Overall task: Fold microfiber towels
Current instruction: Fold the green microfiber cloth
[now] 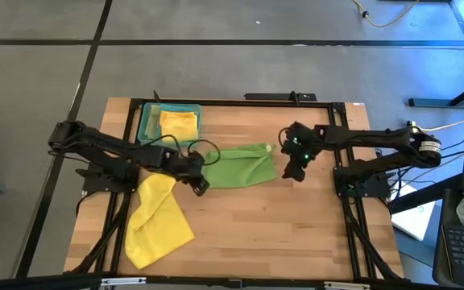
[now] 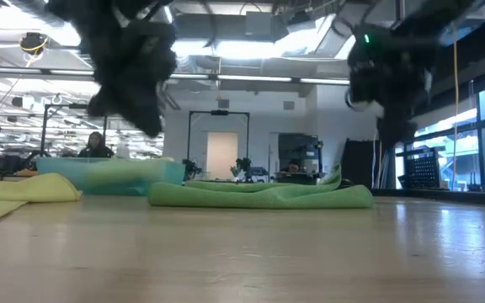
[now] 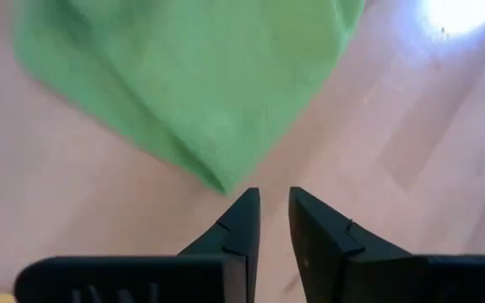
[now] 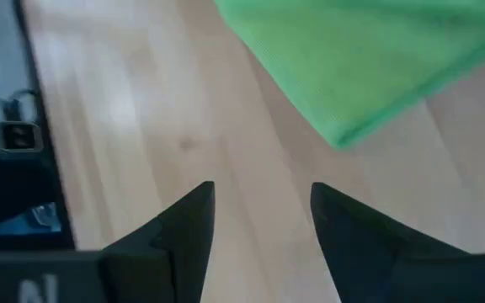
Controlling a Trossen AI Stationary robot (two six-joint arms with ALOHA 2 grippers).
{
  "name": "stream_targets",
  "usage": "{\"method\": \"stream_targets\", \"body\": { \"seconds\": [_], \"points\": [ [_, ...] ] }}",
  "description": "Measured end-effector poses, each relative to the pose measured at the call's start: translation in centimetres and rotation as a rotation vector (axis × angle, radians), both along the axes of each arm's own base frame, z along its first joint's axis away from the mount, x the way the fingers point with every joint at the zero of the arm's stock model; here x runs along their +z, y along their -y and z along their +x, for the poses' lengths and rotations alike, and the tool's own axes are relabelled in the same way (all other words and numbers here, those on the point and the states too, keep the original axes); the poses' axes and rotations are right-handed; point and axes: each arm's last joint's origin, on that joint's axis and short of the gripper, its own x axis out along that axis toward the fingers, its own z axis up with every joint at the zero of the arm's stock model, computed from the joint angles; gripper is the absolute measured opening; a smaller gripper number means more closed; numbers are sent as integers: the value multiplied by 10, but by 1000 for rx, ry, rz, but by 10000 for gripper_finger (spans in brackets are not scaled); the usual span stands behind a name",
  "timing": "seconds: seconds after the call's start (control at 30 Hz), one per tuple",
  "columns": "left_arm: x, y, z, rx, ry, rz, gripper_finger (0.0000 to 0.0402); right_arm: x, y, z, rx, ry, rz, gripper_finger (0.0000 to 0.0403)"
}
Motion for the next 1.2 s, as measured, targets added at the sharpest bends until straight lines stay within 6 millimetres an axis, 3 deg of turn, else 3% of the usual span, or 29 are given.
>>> {"method": "stream_targets", "body": {
  "seconds": [0.17, 0.3, 0.63, 0.93, 1.2],
  "points": [
    [-38, 10, -23, 78, 188, -263, 65, -29, -3, -10, 33, 11, -29, 200],
    [-47, 11, -35, 164, 391, -324, 73, -32, -4, -12, 30, 15, -35, 200],
    [-58, -3, -38, 280, 348, -180, 77, -31, 5, -1, 5, 95, -186, 200],
    [-65, -13, -34, 317, 335, -167, 103, -61, 7, 8, 88, 27, -100, 200],
    [-67, -7, -31, 220, 332, -166, 126, -60, 10, 17, 71, 102, -96, 200]
  ]
}}
